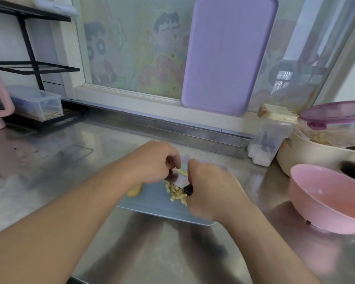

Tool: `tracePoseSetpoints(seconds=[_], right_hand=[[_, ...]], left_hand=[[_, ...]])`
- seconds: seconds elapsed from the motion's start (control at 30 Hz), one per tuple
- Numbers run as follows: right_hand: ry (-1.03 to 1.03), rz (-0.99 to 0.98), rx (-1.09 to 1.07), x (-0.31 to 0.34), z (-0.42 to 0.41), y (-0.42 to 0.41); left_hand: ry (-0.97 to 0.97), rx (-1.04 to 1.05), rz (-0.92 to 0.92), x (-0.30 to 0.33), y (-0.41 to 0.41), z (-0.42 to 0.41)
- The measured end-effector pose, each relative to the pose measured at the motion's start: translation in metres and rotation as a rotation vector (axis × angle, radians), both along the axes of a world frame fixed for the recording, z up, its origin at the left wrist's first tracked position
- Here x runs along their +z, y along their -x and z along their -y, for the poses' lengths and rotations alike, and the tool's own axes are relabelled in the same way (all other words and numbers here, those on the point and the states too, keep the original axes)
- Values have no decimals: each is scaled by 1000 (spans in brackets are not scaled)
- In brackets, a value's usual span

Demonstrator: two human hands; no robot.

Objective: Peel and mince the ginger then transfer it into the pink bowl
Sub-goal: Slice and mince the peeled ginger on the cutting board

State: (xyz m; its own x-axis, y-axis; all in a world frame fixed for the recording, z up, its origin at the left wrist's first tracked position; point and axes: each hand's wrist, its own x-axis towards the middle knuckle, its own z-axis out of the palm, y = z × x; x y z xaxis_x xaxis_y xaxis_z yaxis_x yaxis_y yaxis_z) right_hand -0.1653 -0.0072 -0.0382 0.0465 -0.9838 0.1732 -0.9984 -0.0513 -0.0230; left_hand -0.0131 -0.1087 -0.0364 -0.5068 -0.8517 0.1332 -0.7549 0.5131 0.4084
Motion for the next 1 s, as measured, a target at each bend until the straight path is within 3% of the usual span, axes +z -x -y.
tracePoseSetpoints(seconds=[0.1, 0.23, 0.3, 0.4, 0.57, 0.8, 0.9, 1.0], right_hand=[[-16, 13, -1, 1, 0, 2], [1, 54, 2, 2, -1, 6], [-1, 67, 3, 3, -1, 7], [-7, 64, 9, 4, -2, 6], [7, 26, 14, 6, -3, 5], [-32, 6, 32, 7, -4, 5], [-43, 16, 58, 8, -4, 6], [-25, 32, 52, 7, -3, 8]], left_hand=[[-106, -31, -173, 0, -2, 11], [36, 26, -250, 11, -15, 20], [-4, 14, -205, 21, -24, 22], [-136, -61, 6, 31, -28, 22], [-47, -30, 131, 24, -10, 24], [-116, -47, 298, 14, 9, 30], [-86, -28, 226, 9, 14, 34], [20, 41, -22, 9, 16, 34]])
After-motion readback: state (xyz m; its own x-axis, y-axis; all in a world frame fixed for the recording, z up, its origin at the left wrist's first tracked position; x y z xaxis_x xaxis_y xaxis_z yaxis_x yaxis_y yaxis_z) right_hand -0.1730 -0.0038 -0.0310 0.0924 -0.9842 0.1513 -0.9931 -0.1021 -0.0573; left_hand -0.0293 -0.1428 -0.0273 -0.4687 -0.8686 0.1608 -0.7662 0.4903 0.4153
